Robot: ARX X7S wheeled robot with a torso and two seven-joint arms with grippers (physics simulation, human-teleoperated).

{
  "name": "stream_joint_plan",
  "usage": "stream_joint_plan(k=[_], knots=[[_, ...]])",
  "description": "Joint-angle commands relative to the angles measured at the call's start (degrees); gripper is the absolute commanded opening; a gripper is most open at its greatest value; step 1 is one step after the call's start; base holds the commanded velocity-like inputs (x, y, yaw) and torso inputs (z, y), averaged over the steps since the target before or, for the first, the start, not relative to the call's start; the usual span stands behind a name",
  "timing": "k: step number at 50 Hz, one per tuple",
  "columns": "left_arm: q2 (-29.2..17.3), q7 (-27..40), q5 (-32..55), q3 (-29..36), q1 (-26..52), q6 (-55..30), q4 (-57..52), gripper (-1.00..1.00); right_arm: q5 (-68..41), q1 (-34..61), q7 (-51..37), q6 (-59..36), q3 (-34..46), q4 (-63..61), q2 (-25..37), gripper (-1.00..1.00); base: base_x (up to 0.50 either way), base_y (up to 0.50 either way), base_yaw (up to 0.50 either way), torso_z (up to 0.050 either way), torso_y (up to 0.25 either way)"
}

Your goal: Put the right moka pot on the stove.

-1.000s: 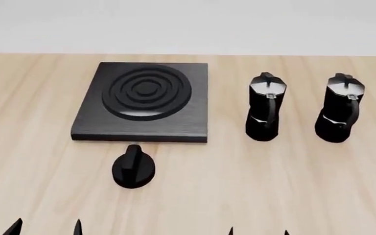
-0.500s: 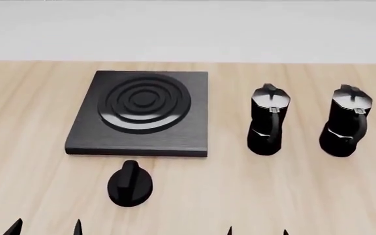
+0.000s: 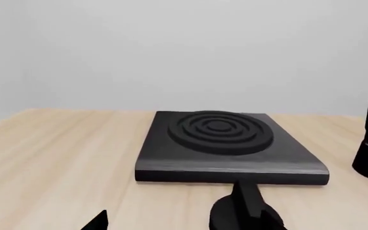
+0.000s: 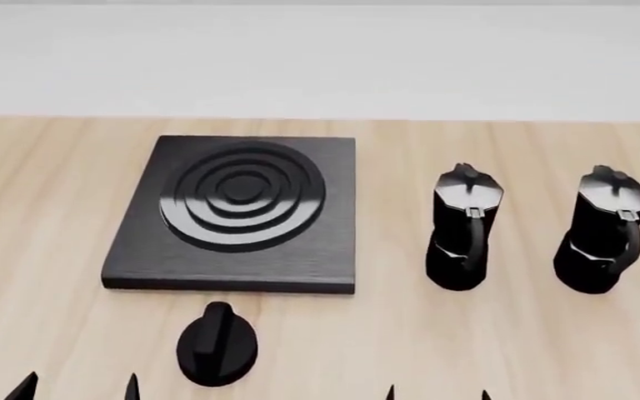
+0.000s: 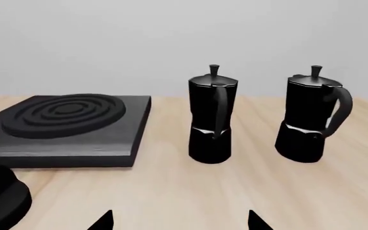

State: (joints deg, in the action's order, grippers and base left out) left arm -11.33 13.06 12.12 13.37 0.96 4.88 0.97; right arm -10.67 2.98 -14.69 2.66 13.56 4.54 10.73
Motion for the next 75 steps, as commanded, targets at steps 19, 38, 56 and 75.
stream_joint_plan(k=[19, 38, 56, 75], knots=[[-0.6, 0.7, 0.6, 0.8, 0.2, 0.2, 0.1, 1.00, -0.9, 0.4, -0.5, 0.7, 0.6, 0.9, 0.5, 1.00, 0.14, 0.06, 0.00, 0.000, 0.000], [-1.0, 1.1, 1.0, 1.3, 0.4, 0.2, 0.2, 1.00, -1.5, 0.6, -0.8, 0.1, 1.2, 0.5, 0.9, 1.00, 0.17, 0.06, 0.00, 0.000, 0.000], [-1.2, 1.3, 1.2, 1.7, 0.4, 0.8, 0.7, 1.00, -1.9, 0.9, -1.0, 0.7, 1.6, 1.4, 1.1, 1.00, 0.27, 0.00, 0.00, 0.000, 0.001], [-4.5, 3.3, 5.7, 2.2, -1.4, -11.2, -12.7, 1.00, -4.4, 0.9, -1.7, -8.5, 1.9, -7.6, 3.8, 1.00, 0.06, 0.00, 0.00, 0.000, 0.000]])
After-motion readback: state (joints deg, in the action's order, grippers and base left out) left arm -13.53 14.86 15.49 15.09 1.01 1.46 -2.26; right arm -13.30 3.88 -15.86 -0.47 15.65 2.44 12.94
